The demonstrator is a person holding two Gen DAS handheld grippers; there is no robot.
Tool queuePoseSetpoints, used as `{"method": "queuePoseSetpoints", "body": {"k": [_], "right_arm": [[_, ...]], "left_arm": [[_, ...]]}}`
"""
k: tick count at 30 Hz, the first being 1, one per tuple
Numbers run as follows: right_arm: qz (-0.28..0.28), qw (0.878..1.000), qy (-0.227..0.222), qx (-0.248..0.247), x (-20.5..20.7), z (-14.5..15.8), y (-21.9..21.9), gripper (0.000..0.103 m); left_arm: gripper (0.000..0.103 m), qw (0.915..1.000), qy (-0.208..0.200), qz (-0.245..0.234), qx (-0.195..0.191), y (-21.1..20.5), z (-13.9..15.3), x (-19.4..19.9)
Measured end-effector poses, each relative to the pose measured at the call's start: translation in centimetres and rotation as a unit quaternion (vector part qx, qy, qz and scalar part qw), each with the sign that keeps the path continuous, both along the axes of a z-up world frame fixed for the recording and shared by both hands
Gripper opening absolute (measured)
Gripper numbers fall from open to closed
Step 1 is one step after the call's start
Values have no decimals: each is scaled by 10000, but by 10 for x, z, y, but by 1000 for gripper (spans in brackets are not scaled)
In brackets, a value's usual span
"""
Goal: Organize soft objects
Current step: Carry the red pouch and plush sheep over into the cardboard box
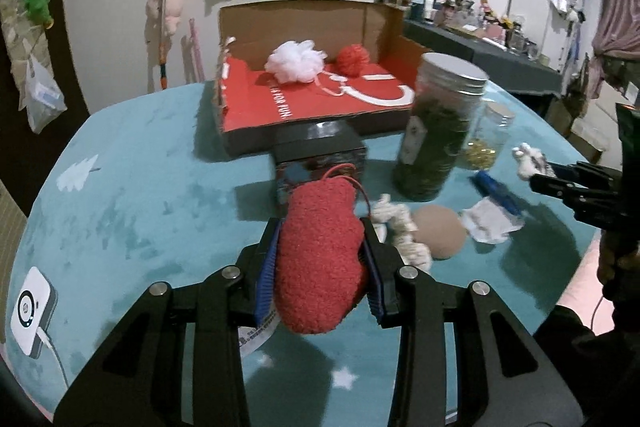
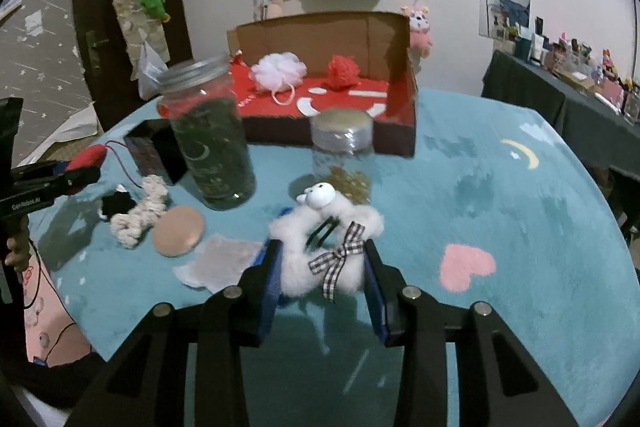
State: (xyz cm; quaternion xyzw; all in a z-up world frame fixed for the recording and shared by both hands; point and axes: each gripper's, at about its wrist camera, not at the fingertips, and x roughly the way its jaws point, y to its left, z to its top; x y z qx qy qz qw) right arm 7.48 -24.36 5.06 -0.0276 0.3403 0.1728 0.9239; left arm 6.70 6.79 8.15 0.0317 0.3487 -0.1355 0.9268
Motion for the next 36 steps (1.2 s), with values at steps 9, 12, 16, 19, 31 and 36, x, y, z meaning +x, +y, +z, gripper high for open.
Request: {"method": "queuePoseSetpoints", "body": {"k": [9,12,16,19,31,36], "right_arm": [[186,9997,-57,131,-7,7,8,40],[296,9995,-69,127,-9,7,14,41],[380,9992,-62,116,-11,7,21,41],[393,9991,-52,131,-11,6,22,41],[116,9998,96,124,-4,-1,2,41],[-98,9998,122,93,0,0,-16,41]], "left_arm": [[35,9994,18,-307,-182,-20,3,-6],[35,9989,20,-429,-172,-29,2,-7],[35,9987,55,-475,-189,-34,1,-7],[35,9988,46,-452,-183,-35,1,-7],[35,9998,143,133,-101,6,-2,-2],[35,9985,94,533,-68,41,6,2]]}}
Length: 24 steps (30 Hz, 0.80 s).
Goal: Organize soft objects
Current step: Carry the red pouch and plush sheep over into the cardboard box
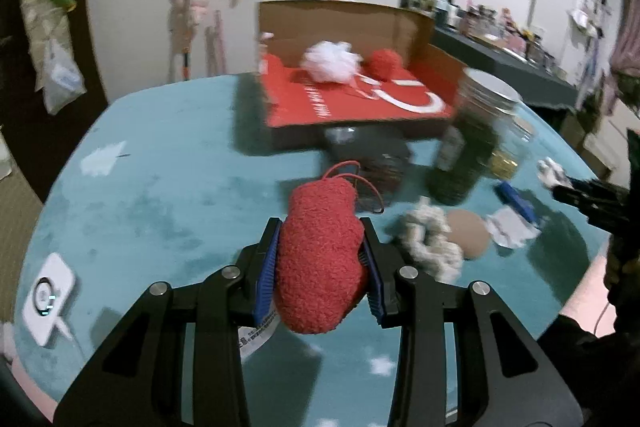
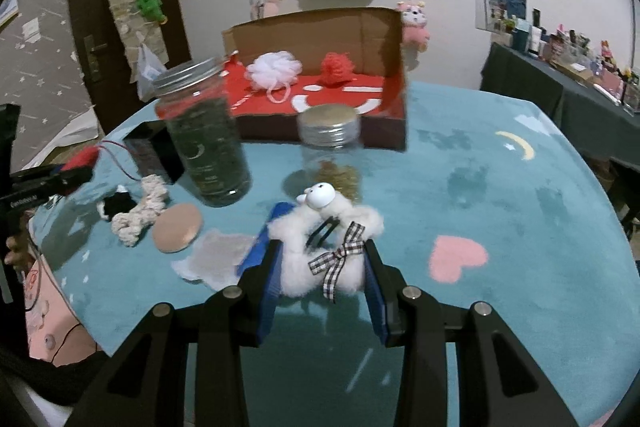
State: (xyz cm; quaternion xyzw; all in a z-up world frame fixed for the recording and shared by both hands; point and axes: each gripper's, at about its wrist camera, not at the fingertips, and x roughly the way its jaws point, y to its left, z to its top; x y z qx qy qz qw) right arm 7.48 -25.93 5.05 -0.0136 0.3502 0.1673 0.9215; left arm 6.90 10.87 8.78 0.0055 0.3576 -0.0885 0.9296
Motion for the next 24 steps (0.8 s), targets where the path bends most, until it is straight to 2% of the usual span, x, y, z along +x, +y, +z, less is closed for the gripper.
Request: {"method": "queuePoseSetpoints", "body": {"k": [4,10,18,24], "right_arm": [[-192,9998,45,-17,7,1,-15,41],[-376,9991,129,-177,24,-2,-27,41],[-463,9974,27,-543,52,7,-35,41],[-316,9963,-87,-790,71,18,-31,41]], "left_arm": [[35,9994,108,288,127,24,-2,12],[35,9981,381,327,370,35,-18,42],[35,9979,337,-47,549,34,-13,79],[35,9971,209,-344,640,26,0,98]]}}
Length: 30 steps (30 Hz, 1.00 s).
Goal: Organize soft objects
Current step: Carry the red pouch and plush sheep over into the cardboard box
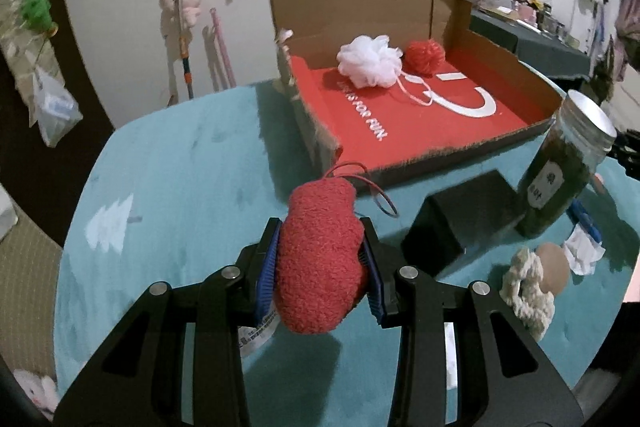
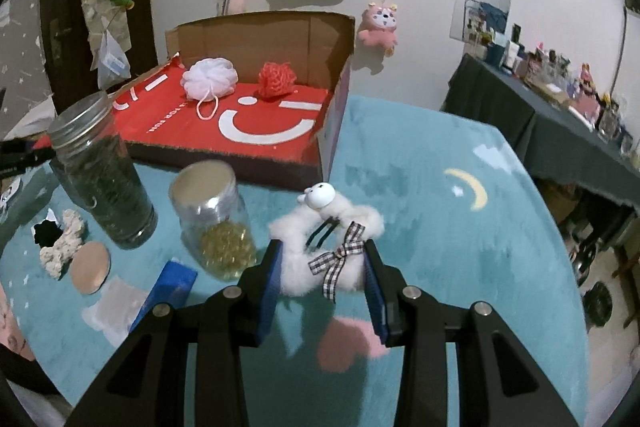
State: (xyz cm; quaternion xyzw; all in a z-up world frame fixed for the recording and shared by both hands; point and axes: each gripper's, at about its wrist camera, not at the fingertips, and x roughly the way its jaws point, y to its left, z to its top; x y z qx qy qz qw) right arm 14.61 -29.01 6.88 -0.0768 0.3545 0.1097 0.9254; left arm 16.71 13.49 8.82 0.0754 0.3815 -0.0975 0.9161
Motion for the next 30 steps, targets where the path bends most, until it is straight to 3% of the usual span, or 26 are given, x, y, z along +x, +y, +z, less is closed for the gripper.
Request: {"method": "queuePoseSetpoints", "body": {"k": [7,19,25,30], "right_arm": [[308,9993,-42,-230,24,11,12,41],[910,9958,8,-52,65,37,36,41],[1161,9929,238,-69,96,38,60,41],[1279,9893,686,-173,135,29,81,41]], "left_arm": [[35,9996,-19,-286,32,-7,13,21],[35,9974,-166,-688,-110,-38,42,54],[35,9964,137,-828,-102,-68,38,92],[35,9953,514,-816,-3,-86,22,121]]}}
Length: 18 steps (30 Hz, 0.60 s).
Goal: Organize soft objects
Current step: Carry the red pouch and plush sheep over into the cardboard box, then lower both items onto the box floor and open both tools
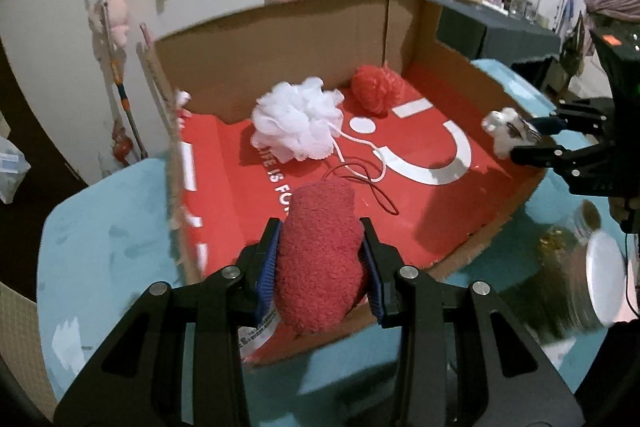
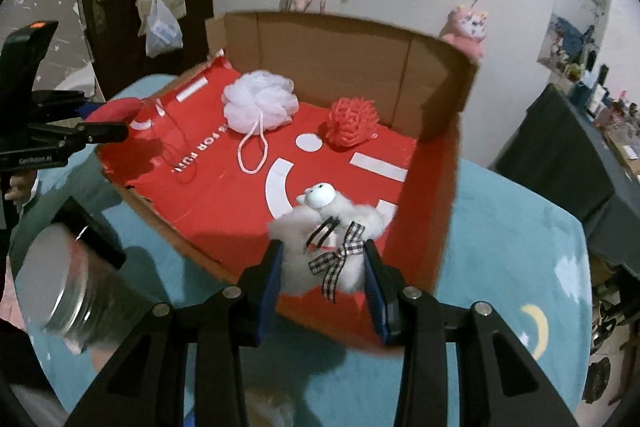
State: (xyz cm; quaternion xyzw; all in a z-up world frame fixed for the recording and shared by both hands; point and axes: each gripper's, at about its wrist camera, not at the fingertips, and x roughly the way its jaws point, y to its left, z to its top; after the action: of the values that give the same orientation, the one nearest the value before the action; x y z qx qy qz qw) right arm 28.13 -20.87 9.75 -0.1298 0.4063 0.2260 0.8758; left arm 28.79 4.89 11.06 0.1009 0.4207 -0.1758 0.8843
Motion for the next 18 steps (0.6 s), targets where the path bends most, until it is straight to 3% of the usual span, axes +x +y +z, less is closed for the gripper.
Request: {"method": "queuePoseSetpoints", "body": {"k": [10,18], "right_arm": [[-127,9956,780,-505,63,-27,26,41],[-378,9910,1028,-772,94,-41,40,41]], "left_arm": [[35,9962,585,250,589,-16,-37,50],[36,9919,788,471,879,-15,-54,74]]}}
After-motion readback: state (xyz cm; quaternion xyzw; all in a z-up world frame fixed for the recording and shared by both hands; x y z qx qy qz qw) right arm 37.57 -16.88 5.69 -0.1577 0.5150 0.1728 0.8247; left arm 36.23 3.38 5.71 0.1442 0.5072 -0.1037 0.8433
